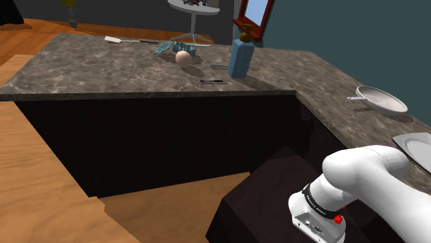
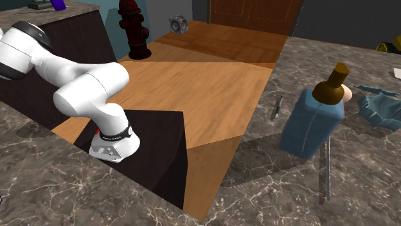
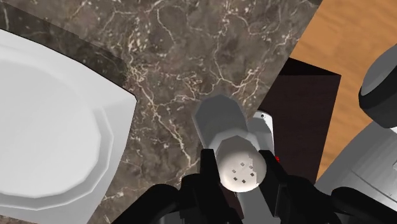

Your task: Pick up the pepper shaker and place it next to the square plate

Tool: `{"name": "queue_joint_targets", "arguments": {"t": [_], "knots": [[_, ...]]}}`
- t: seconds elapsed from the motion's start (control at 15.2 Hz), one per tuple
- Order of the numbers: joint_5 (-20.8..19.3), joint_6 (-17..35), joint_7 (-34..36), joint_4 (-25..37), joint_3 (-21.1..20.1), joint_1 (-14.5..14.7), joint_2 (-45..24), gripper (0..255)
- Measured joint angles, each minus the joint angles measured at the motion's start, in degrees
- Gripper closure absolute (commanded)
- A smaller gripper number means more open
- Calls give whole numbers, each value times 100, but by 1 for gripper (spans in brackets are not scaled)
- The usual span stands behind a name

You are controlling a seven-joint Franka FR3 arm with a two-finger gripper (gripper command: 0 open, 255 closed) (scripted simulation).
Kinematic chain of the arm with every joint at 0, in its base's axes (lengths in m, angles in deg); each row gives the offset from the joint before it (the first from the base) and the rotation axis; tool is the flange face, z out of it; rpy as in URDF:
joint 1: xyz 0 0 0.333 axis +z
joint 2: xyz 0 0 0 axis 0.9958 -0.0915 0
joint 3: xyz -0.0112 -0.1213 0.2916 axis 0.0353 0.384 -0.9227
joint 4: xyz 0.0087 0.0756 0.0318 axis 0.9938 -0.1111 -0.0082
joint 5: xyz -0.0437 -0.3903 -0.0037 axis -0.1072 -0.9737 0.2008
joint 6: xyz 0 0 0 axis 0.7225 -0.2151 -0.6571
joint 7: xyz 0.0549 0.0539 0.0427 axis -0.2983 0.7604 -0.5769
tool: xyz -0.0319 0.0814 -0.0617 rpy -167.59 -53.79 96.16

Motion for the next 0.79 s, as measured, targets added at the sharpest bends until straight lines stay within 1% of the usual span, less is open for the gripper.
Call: {"name": "queue_joint_targets", "arguments": {"t": [0.79], "knots": [[-354, 162, 65, -1068, 269, -207, 977, 255]]}}
